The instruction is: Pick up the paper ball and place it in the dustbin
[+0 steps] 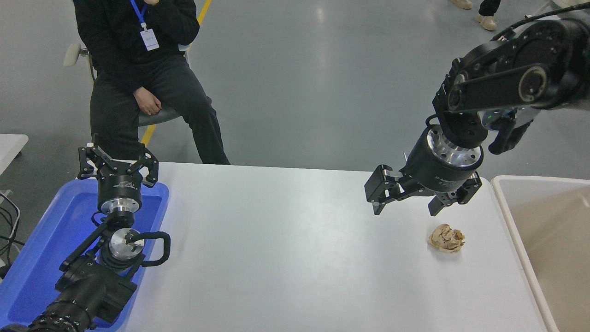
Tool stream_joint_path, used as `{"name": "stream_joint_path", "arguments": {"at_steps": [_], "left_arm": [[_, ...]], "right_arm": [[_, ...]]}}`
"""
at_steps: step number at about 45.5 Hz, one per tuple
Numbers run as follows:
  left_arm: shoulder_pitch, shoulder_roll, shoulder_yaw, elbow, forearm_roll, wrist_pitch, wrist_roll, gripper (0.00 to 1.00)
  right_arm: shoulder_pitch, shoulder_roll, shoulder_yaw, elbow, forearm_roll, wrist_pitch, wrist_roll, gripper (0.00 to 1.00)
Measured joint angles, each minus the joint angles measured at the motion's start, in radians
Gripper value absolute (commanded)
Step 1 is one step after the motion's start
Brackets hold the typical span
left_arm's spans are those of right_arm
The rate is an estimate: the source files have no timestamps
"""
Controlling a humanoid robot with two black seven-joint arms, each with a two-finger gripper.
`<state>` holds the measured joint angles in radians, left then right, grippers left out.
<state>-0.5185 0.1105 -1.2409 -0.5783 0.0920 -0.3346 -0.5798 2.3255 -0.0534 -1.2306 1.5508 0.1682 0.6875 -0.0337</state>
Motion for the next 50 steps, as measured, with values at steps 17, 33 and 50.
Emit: {"name": "stream_joint_path", "arguments": {"at_steps": [17, 33, 50], "left_arm": [[0.000, 0.001, 0.000, 0.000, -0.001, -0.001, 0.000, 0.99], [0.000, 0.001, 0.000, 0.000, -0.002, -0.001, 0.000, 0.99], [0.000, 0.001, 0.001, 0.000, -0.002, -0.001, 0.000, 0.99]], "right_arm": [[-0.007, -0.006, 0.001, -0.002, -0.017, -0.010, 0.000, 1.00], [-0.060, -0.050, 0.010, -0.053, -0.069, -0.014, 0.002, 1.00], [-0.305, -0.185, 0.089, -0.338, -0.272, -0.002, 0.001, 1.00]]}}
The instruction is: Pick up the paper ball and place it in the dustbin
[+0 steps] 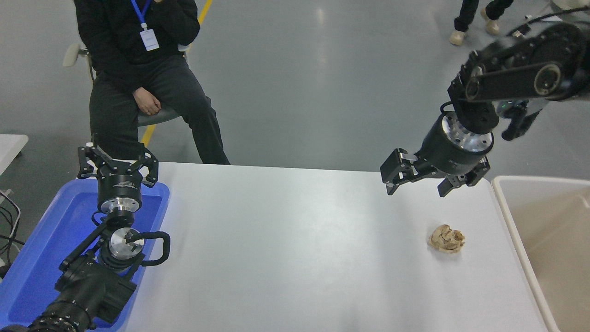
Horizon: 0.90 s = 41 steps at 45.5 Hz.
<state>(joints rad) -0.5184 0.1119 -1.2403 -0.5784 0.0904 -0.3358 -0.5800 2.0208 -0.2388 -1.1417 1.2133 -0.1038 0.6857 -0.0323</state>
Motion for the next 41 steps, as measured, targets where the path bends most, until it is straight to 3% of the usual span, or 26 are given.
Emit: {"name": "stream_joint_path", "arguments": {"at_steps": [18, 41], "left_arm": [[0.000, 0.000, 0.000, 0.000, 0.000, 0.000, 0.000, 0.99], [0.000, 0.000, 0.000, 0.000, 0.000, 0.000, 0.000, 0.99]], "right_arm": [[-0.433, -0.103, 0.262, -0.368, -0.363, -0.003, 0.003, 1.00], [-0.759, -0.084, 0.341, -0.665, -0.486, -0.083, 0.107, 1.00]]}}
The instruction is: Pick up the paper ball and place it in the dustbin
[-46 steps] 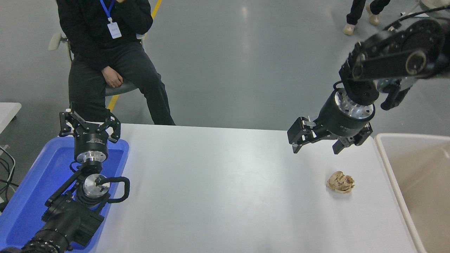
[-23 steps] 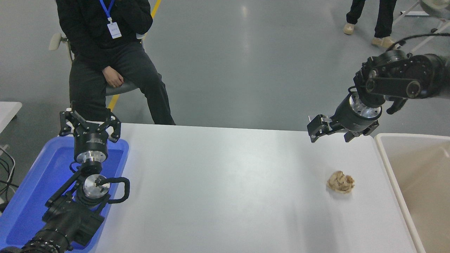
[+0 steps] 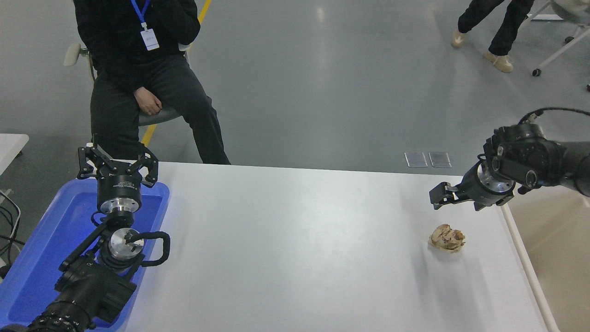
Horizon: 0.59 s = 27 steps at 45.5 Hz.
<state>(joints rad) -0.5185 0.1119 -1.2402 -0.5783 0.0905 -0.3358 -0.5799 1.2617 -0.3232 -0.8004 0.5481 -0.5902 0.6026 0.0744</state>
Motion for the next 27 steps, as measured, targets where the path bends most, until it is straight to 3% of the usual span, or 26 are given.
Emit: {"name": "stream_joint_path", "arguments": {"at_steps": [27], "left_arm": [[0.000, 0.000, 0.000, 0.000, 0.000, 0.000, 0.000, 0.99]], "right_arm": [[-0.148, 0.034, 0.055, -0.041, -0.010, -0.123, 0.026, 1.00]]}}
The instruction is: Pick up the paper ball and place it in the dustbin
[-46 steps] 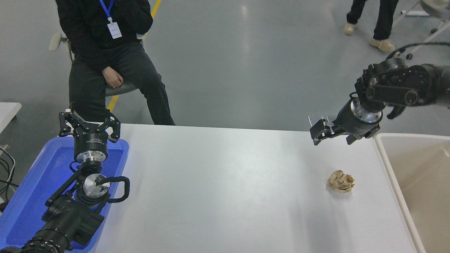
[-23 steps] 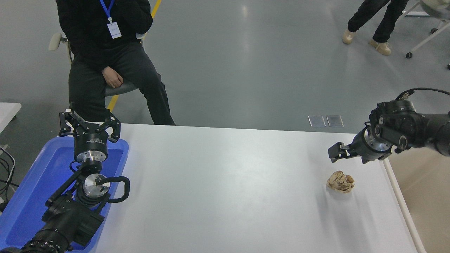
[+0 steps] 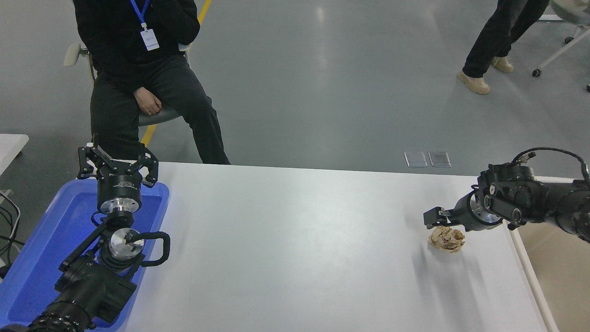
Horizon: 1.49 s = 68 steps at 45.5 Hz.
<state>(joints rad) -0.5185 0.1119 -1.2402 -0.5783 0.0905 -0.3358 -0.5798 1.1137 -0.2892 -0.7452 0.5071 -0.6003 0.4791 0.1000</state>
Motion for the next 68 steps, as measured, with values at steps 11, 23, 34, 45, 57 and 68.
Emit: {"name": "stream_joint_path", "arguments": {"at_steps": [11, 23, 34, 45, 57, 68], "left_arm": [[0.000, 0.000, 0.000, 0.000, 0.000, 0.000, 0.000, 0.99], [0.000, 0.000, 0.000, 0.000, 0.000, 0.000, 0.000, 0.99], [0.000, 0.000, 0.000, 0.000, 0.000, 0.000, 0.000, 0.99], [0.000, 0.000, 0.000, 0.000, 0.000, 0.000, 0.000, 0.99], [0.000, 0.000, 0.000, 0.000, 0.000, 0.000, 0.000, 0.99], [0.000, 0.000, 0.000, 0.000, 0.000, 0.000, 0.000, 0.99]], "right_arm": [[-0.028, 0.006, 0.006, -0.002, -0.001, -0.035, 0.001, 1.00], [-0.052, 0.012, 0.007, -0.003, -0.002, -0.080, 0.001, 0.86], [-0.066, 0.013, 0.002, -0.003, -0.004, -0.101, 0.001, 0.45], [-0.071, 0.012, -0.004, 0.000, -0.010, -0.107, 0.003, 0.00], [-0.058, 0.007, -0.002, 0.007, -0.011, -0.102, 0.012, 0.00], [0.024, -0.049, 0.007, 0.069, -0.007, -0.048, 0.041, 0.00]]}}
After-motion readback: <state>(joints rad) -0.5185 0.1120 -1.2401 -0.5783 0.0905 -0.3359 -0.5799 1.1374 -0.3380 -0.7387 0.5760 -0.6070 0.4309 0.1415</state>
